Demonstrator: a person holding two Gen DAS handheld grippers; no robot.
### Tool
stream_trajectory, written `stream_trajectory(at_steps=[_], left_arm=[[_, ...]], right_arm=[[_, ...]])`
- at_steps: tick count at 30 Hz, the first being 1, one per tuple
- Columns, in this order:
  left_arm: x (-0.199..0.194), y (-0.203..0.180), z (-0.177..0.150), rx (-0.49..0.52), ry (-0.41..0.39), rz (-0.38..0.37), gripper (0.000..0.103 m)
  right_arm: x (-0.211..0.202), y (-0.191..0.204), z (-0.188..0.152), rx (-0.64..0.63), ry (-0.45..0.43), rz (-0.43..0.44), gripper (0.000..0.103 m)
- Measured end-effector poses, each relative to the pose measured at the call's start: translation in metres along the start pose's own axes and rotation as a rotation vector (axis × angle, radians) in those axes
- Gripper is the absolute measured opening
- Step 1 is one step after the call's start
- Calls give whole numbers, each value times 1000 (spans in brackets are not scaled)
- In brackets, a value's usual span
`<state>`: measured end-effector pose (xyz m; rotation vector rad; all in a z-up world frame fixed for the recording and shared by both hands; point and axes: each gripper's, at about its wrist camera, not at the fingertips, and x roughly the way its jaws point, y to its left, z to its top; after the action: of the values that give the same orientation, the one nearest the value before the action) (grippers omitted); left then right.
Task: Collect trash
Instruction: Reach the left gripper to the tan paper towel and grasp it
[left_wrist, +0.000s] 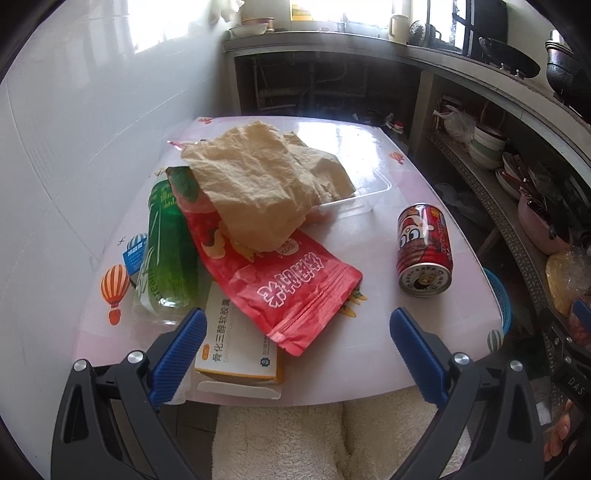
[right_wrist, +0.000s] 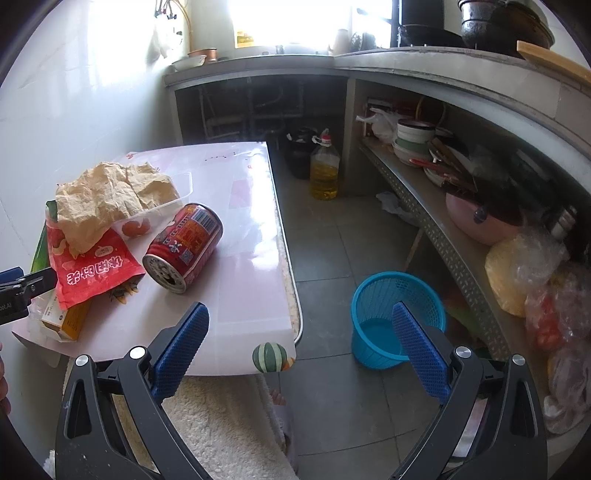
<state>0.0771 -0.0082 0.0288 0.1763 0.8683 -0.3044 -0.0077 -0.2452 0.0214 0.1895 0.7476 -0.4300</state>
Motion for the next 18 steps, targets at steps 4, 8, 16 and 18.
stream_trajectory(at_steps=[4,8,16,18], left_arm=[[-1,4,10,-9,-21,-88,97],[-4,15,16,-45,-50,-166,97],[-8,45,32,-100,-81,-268,97],[-9,55,35,-127,-104,-283,97]], right_arm=[[6,4,12,-11,-3,16,95],[12,13,22,-27,-12,40,95],[26,37,42,-83,-13,111,95],[27,40,47,-85,-21,135,95]])
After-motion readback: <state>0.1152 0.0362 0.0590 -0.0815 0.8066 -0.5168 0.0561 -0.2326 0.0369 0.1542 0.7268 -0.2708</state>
